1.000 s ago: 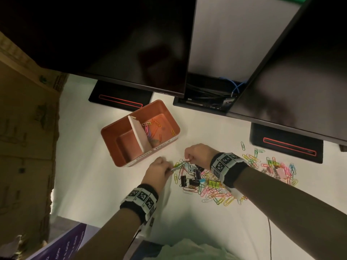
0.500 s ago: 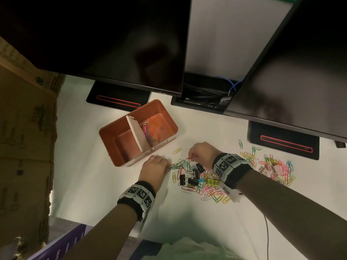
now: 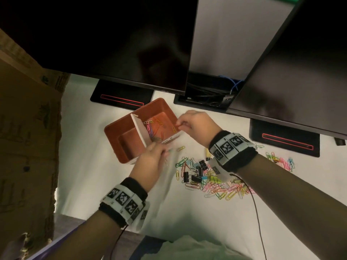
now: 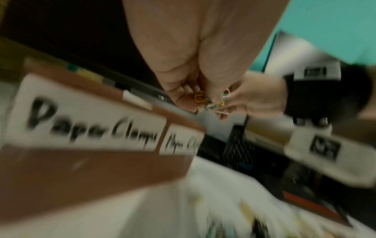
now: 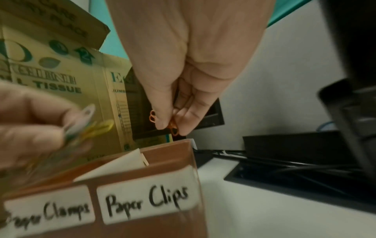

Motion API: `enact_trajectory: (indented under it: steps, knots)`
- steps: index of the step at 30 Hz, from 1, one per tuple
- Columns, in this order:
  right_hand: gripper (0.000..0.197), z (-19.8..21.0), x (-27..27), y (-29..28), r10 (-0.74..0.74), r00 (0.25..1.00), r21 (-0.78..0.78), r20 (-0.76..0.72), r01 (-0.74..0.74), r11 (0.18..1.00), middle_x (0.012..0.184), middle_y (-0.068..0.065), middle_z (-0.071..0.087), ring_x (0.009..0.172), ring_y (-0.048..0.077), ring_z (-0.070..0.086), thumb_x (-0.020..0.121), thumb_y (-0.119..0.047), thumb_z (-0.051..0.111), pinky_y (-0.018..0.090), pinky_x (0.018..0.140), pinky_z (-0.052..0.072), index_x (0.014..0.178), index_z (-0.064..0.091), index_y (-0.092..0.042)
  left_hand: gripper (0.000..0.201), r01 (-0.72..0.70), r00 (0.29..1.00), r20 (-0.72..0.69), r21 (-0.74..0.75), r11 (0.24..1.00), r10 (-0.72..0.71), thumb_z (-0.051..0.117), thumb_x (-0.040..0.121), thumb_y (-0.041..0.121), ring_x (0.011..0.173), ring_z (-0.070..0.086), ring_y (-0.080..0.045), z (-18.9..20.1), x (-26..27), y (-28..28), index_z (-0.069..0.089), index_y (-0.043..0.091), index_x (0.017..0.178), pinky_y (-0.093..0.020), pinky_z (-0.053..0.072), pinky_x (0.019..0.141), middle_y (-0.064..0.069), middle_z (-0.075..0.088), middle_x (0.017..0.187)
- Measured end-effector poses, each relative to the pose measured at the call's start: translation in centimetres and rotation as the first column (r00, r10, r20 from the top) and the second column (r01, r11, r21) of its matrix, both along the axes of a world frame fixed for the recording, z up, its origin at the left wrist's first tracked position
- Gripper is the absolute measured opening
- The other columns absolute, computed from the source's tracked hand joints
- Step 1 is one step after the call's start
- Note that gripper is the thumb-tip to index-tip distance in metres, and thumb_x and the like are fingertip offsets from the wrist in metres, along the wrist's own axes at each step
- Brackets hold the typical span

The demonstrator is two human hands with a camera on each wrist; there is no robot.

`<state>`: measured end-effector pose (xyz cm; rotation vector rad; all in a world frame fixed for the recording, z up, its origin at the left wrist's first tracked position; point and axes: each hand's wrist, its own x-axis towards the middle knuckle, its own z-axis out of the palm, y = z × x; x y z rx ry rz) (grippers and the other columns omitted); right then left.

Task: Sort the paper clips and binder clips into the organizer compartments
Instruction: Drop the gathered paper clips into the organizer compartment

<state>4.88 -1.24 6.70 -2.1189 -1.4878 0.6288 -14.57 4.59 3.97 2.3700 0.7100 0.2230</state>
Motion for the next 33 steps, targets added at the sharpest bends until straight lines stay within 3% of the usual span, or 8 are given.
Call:
enact_trajectory:
  steps: [3, 6, 8, 11, 16, 21, 26, 33]
  knots:
    - [0.017, 0.9, -1.1, 3.2, -0.017, 0.999, -0.032, -0.037, 0.016, 0.999, 0.103, 0.010, 0.064, 0.093, 0.022, 0.059, 0.088, -0.013, 0.059, 0.031, 0.087, 0.047, 0.102, 0.068, -0.009, 0.009, -0.150, 0.985, 0.090, 0.060, 0.987, 0.144, 0.060, 0.088, 0.016, 0.076, 0.052, -0.008, 3.1, 1.5, 3.3, 0.064, 0.010, 0.093, -0.008, 0.038, 0.067, 0.004, 0.058, 0.087]
    - [0.028, 0.4, -2.0, 4.6, -0.033, 0.997, -0.110, -0.073, 0.025, 0.994, 0.112, 0.010, 0.064, 0.102, 0.023, 0.061, 0.088, -0.010, 0.059, 0.035, 0.094, 0.047, 0.115, 0.063, -0.011, 0.019, -0.210, 0.977, -0.031, 0.001, 0.978, 0.210, 0.061, 0.086, 0.020, 0.089, 0.061, -0.017, 3.2, 3.0, 6.1, 0.066, 0.013, 0.104, -0.022, 0.048, 0.083, -0.005, 0.066, 0.100]
    - [0.028, -0.1, -2.0, 3.7, -0.071, 0.995, -0.053, -0.066, 0.067, 0.996, 0.112, 0.004, 0.061, 0.097, 0.016, 0.058, 0.088, -0.011, 0.058, 0.029, 0.090, 0.047, 0.115, 0.061, -0.015, 0.027, -0.172, 0.981, -0.092, 0.000, 0.985, 0.171, 0.058, 0.088, 0.019, 0.100, 0.061, -0.019, 3.2, 3.4, 6.1, 0.062, 0.016, 0.114, -0.025, 0.045, 0.091, -0.007, 0.063, 0.111]
    - [0.015, -0.8, -1.5, 0.4, -0.091, 0.995, 0.028, -0.037, 0.092, 0.995, 0.098, -0.005, 0.053, 0.082, 0.006, 0.048, 0.088, -0.018, 0.059, 0.019, 0.076, 0.039, 0.103, 0.062, -0.018, 0.030, -0.119, 0.993, -0.023, 0.012, 0.993, 0.119, 0.060, 0.087, 0.019, 0.095, 0.060, -0.014, 3.2, 3.0, 4.7, 0.061, 0.015, 0.117, -0.019, 0.042, 0.086, -0.004, 0.061, 0.113]
    - [0.029, -4.0, -1.0, -6.0, 0.094, 0.993, -0.386, -0.068, -0.113, 0.916, 0.106, -0.004, 0.054, 0.090, 0.010, 0.048, 0.085, -0.040, 0.061, 0.035, 0.088, 0.046, 0.110, 0.059, -0.026, 0.018, 0.014, 0.993, -0.110, -0.170, 0.985, -0.033, 0.061, 0.087, 0.025, 0.075, 0.056, -0.003, 0.9, 1.9, 0.4, 0.061, 0.020, 0.104, -0.023, 0.052, 0.073, 0.005, 0.059, 0.097]
    - [0.052, -5.6, -1.9, -8.8, 0.245, 0.969, -0.448, -0.040, -0.237, 0.862, 0.111, -0.001, 0.057, 0.101, 0.018, 0.050, 0.071, -0.050, 0.072, 0.036, 0.090, 0.042, 0.118, 0.059, -0.031, 0.040, 0.039, 0.935, -0.324, -0.318, 0.947, -0.147, 0.070, 0.074, 0.042, 0.085, 0.053, -0.011, -2.7, 2.2, -3.7, 0.054, 0.026, 0.107, -0.024, 0.044, 0.074, 0.007, 0.047, 0.098]
    - [0.037, -6.3, -1.7, -9.5, 0.201, 0.978, -0.405, -0.054, -0.205, 0.891, 0.101, -0.003, 0.057, 0.093, 0.015, 0.050, 0.074, -0.047, 0.070, 0.036, 0.087, 0.044, 0.105, 0.064, -0.028, 0.030, 0.068, 0.922, -0.344, -0.307, 0.949, -0.177, 0.070, 0.076, 0.025, 0.088, 0.054, -0.013, -5.1, 1.9, -5.9, 0.056, 0.024, 0.102, -0.024, 0.047, 0.082, 0.007, 0.046, 0.101]
    - [0.018, -6.3, 1.0, -10.5, 0.086, 0.993, -0.340, -0.076, -0.107, 0.934, 0.097, -0.003, 0.059, 0.084, 0.010, 0.050, 0.087, -0.029, 0.061, 0.032, 0.083, 0.049, 0.099, 0.070, -0.018, 0.010, 0.008, 0.978, -0.198, -0.287, 0.958, -0.067, 0.067, 0.078, 0.024, 0.074, 0.054, -0.008, -4.7, 0.9, -3.5, 0.058, 0.021, 0.082, -0.021, 0.047, 0.070, 0.008, 0.052, 0.084]
